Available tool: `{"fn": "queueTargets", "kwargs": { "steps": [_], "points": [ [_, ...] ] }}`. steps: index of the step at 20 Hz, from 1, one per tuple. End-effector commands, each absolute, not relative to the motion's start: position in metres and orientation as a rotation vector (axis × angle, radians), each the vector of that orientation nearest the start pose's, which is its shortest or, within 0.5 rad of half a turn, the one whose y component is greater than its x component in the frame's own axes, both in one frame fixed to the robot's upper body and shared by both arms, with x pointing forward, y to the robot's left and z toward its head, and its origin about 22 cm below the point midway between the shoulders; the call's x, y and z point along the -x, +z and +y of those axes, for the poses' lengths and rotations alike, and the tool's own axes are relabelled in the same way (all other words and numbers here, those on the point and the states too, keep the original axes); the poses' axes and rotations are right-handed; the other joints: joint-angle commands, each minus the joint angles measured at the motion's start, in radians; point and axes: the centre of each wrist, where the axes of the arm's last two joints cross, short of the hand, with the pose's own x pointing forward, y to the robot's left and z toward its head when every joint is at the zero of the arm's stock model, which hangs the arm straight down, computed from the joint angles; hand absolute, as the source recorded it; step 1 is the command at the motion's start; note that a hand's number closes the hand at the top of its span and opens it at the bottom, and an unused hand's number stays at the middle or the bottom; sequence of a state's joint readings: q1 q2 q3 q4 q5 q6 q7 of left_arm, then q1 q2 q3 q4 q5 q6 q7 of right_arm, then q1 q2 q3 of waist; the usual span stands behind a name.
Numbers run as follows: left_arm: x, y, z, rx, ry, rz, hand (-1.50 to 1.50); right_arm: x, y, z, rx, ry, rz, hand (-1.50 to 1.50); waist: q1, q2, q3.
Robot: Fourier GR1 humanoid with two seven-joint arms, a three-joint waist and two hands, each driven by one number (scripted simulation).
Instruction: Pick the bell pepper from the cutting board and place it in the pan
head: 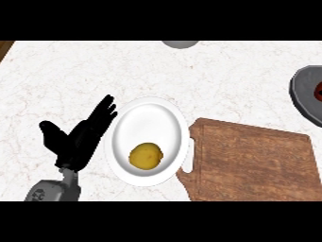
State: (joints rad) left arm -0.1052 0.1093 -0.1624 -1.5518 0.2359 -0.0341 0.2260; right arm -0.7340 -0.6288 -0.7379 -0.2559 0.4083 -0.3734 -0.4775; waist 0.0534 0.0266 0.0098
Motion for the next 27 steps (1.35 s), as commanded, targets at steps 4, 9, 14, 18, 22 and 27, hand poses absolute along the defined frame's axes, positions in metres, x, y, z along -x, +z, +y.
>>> {"fn": "queueTargets", "kwargs": {
  "steps": [4,9,14,18,22,27],
  "points": [
    [-0.259,0.024,0.208,0.253,-0.107,-1.389,0.00,-0.294,0.029,-0.515,0.802,-0.283,-1.517,-1.50,-0.014,-0.005,-0.001],
    [-0.252,0.008,0.219,0.236,-0.104,-1.360,0.00,-0.263,0.028,-0.540,0.711,-0.246,-1.563,-1.50,-0.018,-0.008,-0.003],
    [-0.265,0.026,0.210,0.248,-0.100,-1.374,0.00,-0.226,0.028,-0.564,0.599,-0.195,-1.595,-1.50,-0.028,-0.011,-0.002],
    [-0.250,0.022,0.223,0.248,-0.102,-1.355,0.00,-0.213,0.016,-0.565,0.611,-0.173,-1.585,-1.50,-0.020,-0.015,-0.003],
    [-0.245,0.005,0.225,0.265,-0.111,-1.375,0.00,-0.196,0.005,-0.567,0.567,-0.153,-1.608,-1.50,-0.025,-0.015,-0.004],
    [-0.256,0.029,0.204,0.243,-0.115,-1.365,0.00,-0.190,0.018,-0.578,0.552,-0.143,-1.607,-1.50,-0.032,-0.018,-0.004]
  ]
}}
